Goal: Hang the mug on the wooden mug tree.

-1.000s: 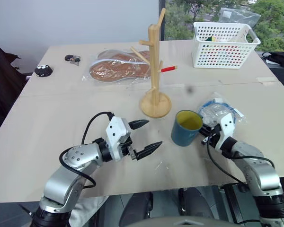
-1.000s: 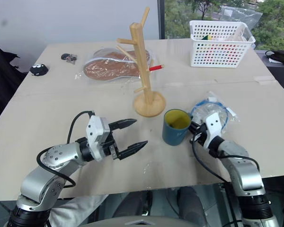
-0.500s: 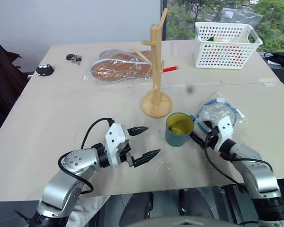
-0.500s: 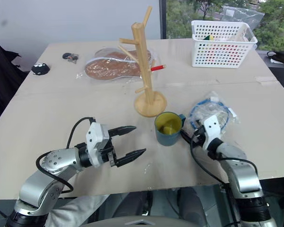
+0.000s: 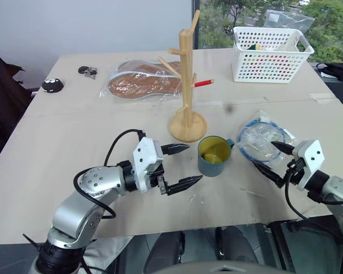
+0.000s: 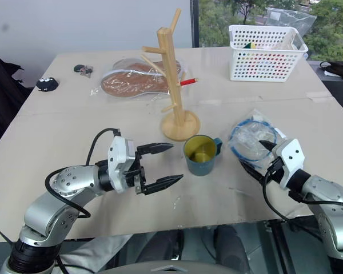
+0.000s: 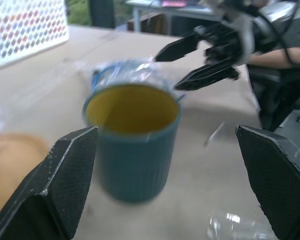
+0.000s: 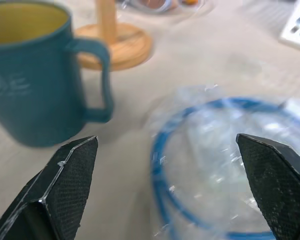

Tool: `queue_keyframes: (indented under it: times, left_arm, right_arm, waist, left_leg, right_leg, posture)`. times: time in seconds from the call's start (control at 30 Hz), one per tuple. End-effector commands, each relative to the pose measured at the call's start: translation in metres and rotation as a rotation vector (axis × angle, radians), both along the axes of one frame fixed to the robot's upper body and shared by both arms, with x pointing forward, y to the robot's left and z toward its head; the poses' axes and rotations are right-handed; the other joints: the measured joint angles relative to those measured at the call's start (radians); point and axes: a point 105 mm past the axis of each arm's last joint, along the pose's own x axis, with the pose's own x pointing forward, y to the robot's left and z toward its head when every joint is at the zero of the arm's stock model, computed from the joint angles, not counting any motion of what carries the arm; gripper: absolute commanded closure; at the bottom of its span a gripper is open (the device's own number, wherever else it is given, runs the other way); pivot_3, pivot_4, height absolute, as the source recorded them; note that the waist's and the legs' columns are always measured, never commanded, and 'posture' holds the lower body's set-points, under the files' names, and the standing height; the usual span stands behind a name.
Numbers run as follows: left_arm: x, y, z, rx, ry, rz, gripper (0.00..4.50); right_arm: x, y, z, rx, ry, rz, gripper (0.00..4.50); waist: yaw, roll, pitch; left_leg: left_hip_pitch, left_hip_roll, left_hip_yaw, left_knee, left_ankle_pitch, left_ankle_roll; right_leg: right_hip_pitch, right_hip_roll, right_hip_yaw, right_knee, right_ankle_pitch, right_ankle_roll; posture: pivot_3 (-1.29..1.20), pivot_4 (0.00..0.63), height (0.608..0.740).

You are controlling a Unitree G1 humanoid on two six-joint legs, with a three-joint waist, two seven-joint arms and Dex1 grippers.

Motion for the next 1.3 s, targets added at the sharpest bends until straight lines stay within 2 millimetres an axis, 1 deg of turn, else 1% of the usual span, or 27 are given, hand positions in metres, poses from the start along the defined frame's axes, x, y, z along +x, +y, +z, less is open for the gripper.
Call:
queue_keyframes:
  times: [0.03,0.1,0.13,0.23,0.33,0.43,0.47,0.5,0.6,0.67,0.7,0.73,0.83,0.93,0.97,1.03,1.17,1.23,1.3]
  left_arm:
    - [-0.003,-0.013,0.029,-0.044,-0.041,-0.031,0.00]
    - [0.000,-0.018,0.040,-0.053,-0.044,-0.032,0.00]
    - [0.002,-0.019,0.044,-0.056,-0.044,-0.032,0.00]
    - [0.008,-0.021,0.057,-0.039,-0.058,-0.033,0.00]
    - [0.012,-0.020,0.060,0.024,-0.057,-0.046,0.00]
    - [0.016,-0.018,0.060,0.103,-0.036,-0.059,0.00]
    - [0.017,-0.018,0.061,0.120,-0.032,-0.065,0.00]
    - [0.018,-0.018,0.061,0.129,-0.026,-0.071,0.00]
    - [0.018,-0.018,0.063,0.148,-0.021,-0.082,0.00]
    - [0.018,-0.019,0.063,0.155,-0.018,-0.088,0.00]
    - [0.018,-0.019,0.063,0.158,-0.018,-0.090,0.00]
    - [0.018,-0.019,0.062,0.163,-0.017,-0.093,0.00]
    - [0.019,-0.019,0.062,0.170,-0.018,-0.096,0.00]
    - [0.019,-0.021,0.063,0.170,-0.025,-0.104,0.00]
    - [0.019,-0.021,0.063,0.169,-0.028,-0.107,0.00]
    - [0.019,-0.025,0.065,0.161,-0.041,-0.122,0.00]
    - [0.022,-0.035,0.070,0.156,-0.063,-0.159,0.00]
    - [0.025,-0.042,0.073,0.157,-0.075,-0.178,0.00]
    - [0.026,-0.047,0.075,0.155,-0.080,-0.195,0.00]
  right_arm:
    - [0.018,-0.014,0.002,-0.036,-0.032,-0.049,0.03]
    - [0.029,-0.017,-0.009,-0.010,0.023,-0.056,0.03]
    - [0.034,-0.019,-0.014,-0.004,0.042,-0.059,0.03]
    - [0.052,-0.027,-0.025,0.002,0.095,-0.105,0.03]
    - [0.056,-0.030,-0.035,-0.019,0.163,-0.097,0.03]
    - [0.054,-0.032,-0.045,-0.038,0.220,-0.097,0.78]
    - [0.054,-0.032,-0.045,-0.035,0.219,-0.093,1.19]
    - [0.053,-0.031,-0.044,-0.029,0.219,-0.089,1.70]
    - [0.052,-0.031,-0.043,-0.027,0.213,-0.097,2.57]
    - [0.051,-0.030,-0.043,-0.023,0.208,-0.097,3.32]
    - [0.051,-0.029,-0.043,-0.020,0.207,-0.096,3.85]
    - [0.051,-0.030,-0.041,-0.018,0.192,-0.104,4.19]
    - [0.054,-0.036,-0.031,-0.011,0.133,-0.150,4.19]
    - [0.057,-0.051,-0.021,-0.021,0.085,-0.230,4.19]
    - [0.059,-0.060,-0.018,-0.036,0.068,-0.269,4.19]
    - [0.063,-0.095,-0.005,-0.066,0.002,-0.422,4.19]
    - [0.062,-0.141,0.014,-0.106,-0.078,-0.595,4.19]
    - [0.060,-0.160,0.020,-0.131,-0.094,-0.666,4.19]
    - [0.059,-0.169,0.022,-0.142,-0.094,-0.703,4.19]
  waist:
    - [0.001,0.000,0.000]
    - [0.002,-0.001,0.000]
    - [0.001,-0.001,0.001]
    - [0.001,-0.001,0.001]
    - [0.000,-0.001,0.001]
    - [0.000,-0.002,0.001]
    - [0.001,-0.002,0.001]
    - [0.002,-0.002,0.001]
    - [0.003,-0.003,0.001]
    - [0.002,-0.003,0.000]
    - [0.002,-0.003,0.000]
    - [0.002,-0.003,0.000]
    - [0.003,-0.003,0.001]
    - [0.003,-0.003,0.001]
    - [0.003,-0.003,0.001]
    - [0.006,-0.003,0.001]
    - [0.013,-0.002,0.001]
    - [0.011,-0.002,0.002]
    - [0.004,-0.002,0.002]
  left_leg:
    - [0.000,0.000,0.000,0.000,0.000,0.000]
    - [0.000,0.000,0.000,0.000,0.000,-0.001]
    - [0.000,0.000,0.000,0.000,0.002,-0.004]
    - [0.000,0.000,0.000,0.000,0.003,-0.005]
    - [0.000,0.000,0.000,0.000,0.003,-0.005]
    - [0.000,0.000,0.000,0.000,0.003,-0.005]
    - [0.000,0.000,0.000,0.000,0.003,-0.005]
    - [0.000,0.000,-0.001,0.000,0.003,-0.005]
    - [0.000,-0.001,-0.001,0.001,0.003,-0.005]
    - [0.000,-0.001,-0.001,0.001,0.003,-0.005]
    - [0.000,-0.001,-0.001,0.001,0.003,-0.005]
    - [0.000,-0.001,-0.001,0.001,0.003,-0.005]
    - [0.000,-0.001,-0.001,0.001,0.003,-0.005]
    - [0.000,-0.001,-0.001,0.001,0.003,-0.005]
    - [0.000,-0.001,-0.001,0.001,0.003,-0.005]
    - [0.000,-0.001,-0.001,0.001,0.003,-0.005]
    - [-0.001,-0.003,-0.001,0.001,0.003,-0.005]
    - [-0.001,-0.003,-0.001,0.001,0.003,-0.005]
    - [-0.001,-0.003,0.000,0.001,0.003,-0.005]
  right_leg:
    - [0.000,0.000,0.000,0.000,0.000,0.000]
    - [0.000,0.000,0.000,0.000,0.000,0.000]
    - [0.000,0.000,0.000,0.000,0.000,0.000]
    - [0.000,0.000,0.000,0.000,0.000,0.000]
    - [-0.001,0.000,0.001,0.000,0.000,0.000]
    - [0.000,0.001,0.001,0.000,0.000,0.000]
    - [0.000,0.001,0.000,0.000,0.000,0.000]
    - [0.000,0.001,0.000,0.000,0.000,0.000]
    - [0.002,0.001,0.000,0.000,0.000,0.000]
    - [0.002,0.001,0.000,0.000,0.000,0.000]
    - [0.002,0.001,0.000,0.000,0.000,0.000]
    - [0.002,0.001,0.000,0.000,0.000,0.000]
    - [0.002,0.001,0.000,0.000,0.000,0.000]
    - [0.002,0.001,0.000,0.000,0.000,0.000]
    - [0.002,0.000,0.000,0.000,0.000,0.000]
    - [0.002,0.000,0.000,0.000,0.000,0.000]
    - [0.001,-0.001,0.000,0.000,0.000,0.000]
    - [0.000,-0.001,0.000,0.000,0.000,0.000]
    - [0.000,0.000,0.001,0.000,0.000,0.000]
  posture:
    - [0.00,0.150,0.740]
    - [0.00,0.150,0.740]
    - [0.00,0.150,0.740]
    - [0.00,0.150,0.740]
    - [0.00,0.150,0.740]
    - [0.00,0.150,0.740]
    - [0.00,0.150,0.740]
    - [0.00,0.150,0.740]
    - [0.00,0.150,0.740]
    - [0.00,0.150,0.740]
    - [0.00,0.150,0.740]
    - [0.00,0.150,0.740]
    - [0.00,0.150,0.740]
    - [0.00,0.150,0.740]
    - [0.00,0.150,0.740]
    - [0.00,0.150,0.740]
    - [0.00,0.150,0.740]
    - [0.00,0.150,0.740]
    - [0.00,0.150,0.740]
